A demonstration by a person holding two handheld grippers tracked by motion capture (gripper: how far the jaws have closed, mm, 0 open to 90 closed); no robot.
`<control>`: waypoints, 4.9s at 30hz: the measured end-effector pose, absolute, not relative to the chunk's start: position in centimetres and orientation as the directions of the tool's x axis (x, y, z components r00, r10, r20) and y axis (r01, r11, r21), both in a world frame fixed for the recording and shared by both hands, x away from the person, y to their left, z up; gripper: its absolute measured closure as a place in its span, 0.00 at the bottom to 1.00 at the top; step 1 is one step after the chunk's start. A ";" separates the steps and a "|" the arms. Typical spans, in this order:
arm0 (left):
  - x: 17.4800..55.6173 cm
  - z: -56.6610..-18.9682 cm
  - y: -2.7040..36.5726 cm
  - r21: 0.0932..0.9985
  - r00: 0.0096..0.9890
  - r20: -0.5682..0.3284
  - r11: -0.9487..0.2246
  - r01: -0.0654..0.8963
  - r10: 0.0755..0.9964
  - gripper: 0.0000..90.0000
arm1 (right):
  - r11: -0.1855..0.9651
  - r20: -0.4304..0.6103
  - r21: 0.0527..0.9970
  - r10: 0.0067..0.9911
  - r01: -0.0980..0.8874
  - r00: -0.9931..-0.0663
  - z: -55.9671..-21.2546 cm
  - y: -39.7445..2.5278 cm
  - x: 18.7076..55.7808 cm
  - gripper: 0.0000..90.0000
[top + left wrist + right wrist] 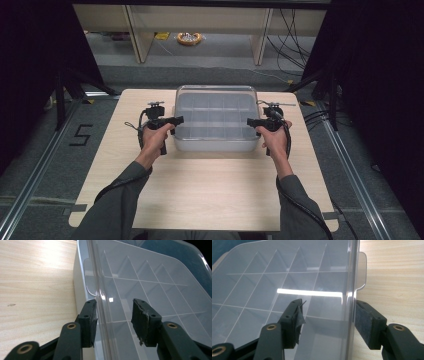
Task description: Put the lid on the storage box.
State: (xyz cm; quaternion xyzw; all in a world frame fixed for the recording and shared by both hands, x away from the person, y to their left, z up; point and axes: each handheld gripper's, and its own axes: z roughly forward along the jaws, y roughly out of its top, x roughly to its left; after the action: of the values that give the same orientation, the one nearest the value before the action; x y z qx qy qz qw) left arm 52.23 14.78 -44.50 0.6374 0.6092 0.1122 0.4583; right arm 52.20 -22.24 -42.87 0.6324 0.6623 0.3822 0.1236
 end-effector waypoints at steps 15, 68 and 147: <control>52.3 -45.0 15.3 0.720 0.220 -0.380 0.138 0.680 0.898 0.62 | 0.007 0.237 0.682 0.944 0.731 -0.230 -43.6 -22.7 52.6 0.54; 46.9 -43.1 17.8 0.761 0.353 -0.415 0.108 0.640 0.838 0.46 | -0.021 0.293 0.779 0.896 0.627 -0.334 -42.3 -24.0 48.3 0.44; 37.0 -49.0 15.0 0.759 0.571 -0.338 -0.142 0.635 0.748 0.30 | 0.107 0.308 0.723 0.834 0.682 -0.457 -46.3 -22.0 39.4 0.26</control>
State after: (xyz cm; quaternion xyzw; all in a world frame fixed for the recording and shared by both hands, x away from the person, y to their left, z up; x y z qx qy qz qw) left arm 37.00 14.96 -48.96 0.7533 0.4589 0.0605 0.4671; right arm 39.39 -22.00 -46.25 0.5132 0.7386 0.4280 0.0889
